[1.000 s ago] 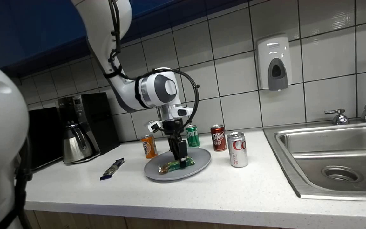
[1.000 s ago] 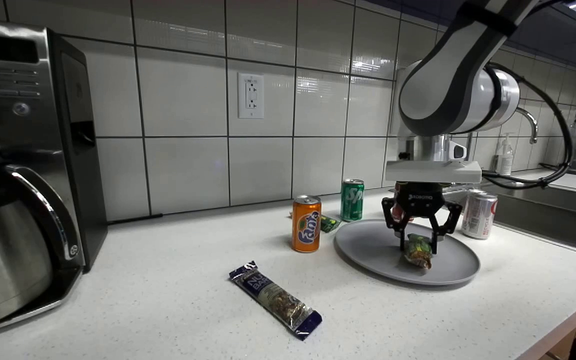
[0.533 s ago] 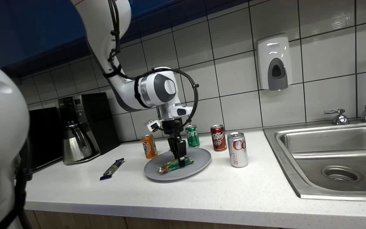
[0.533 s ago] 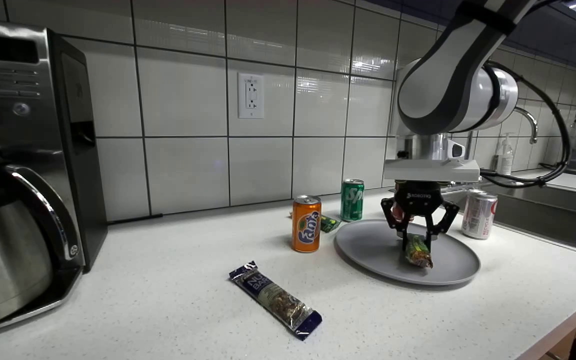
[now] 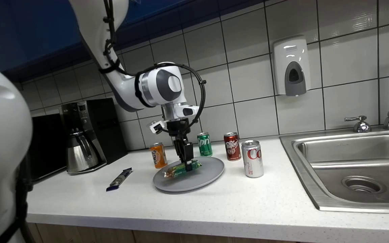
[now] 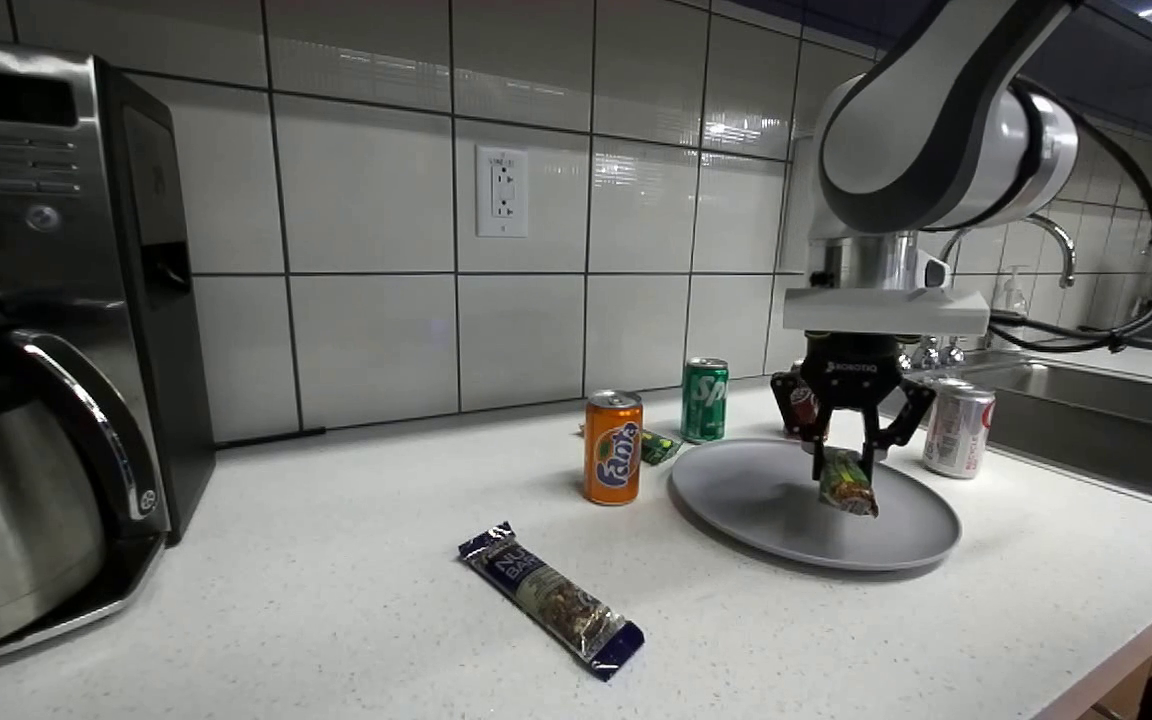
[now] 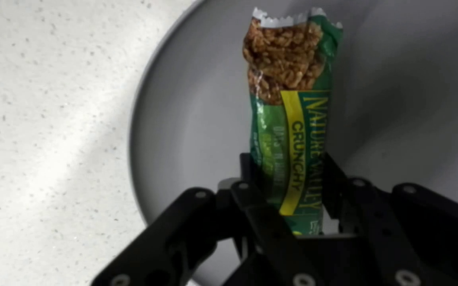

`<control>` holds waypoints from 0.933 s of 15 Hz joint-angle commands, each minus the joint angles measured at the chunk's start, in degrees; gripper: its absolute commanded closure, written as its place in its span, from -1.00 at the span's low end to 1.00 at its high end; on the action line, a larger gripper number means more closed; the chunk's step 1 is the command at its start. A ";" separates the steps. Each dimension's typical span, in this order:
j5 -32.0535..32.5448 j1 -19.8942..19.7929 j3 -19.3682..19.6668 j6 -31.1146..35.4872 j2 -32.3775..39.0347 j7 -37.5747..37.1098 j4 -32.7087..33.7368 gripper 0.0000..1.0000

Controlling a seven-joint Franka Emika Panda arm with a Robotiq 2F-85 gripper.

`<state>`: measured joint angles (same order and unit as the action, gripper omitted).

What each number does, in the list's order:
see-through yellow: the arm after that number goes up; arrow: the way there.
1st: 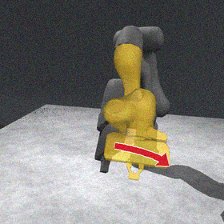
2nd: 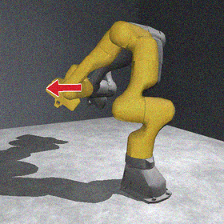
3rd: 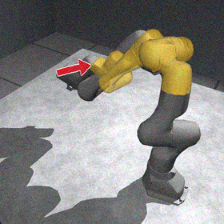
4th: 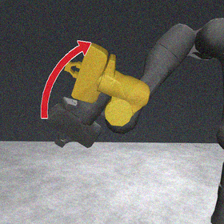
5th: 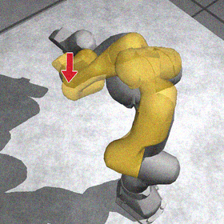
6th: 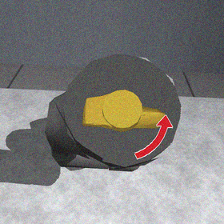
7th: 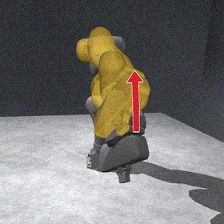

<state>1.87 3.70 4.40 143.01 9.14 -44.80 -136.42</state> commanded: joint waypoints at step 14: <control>3.26 -9.03 1.33 -0.93 -17.00 2.49 -15.56 0.69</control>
<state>3.00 -2.34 5.10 142.71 -4.46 -44.05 -149.34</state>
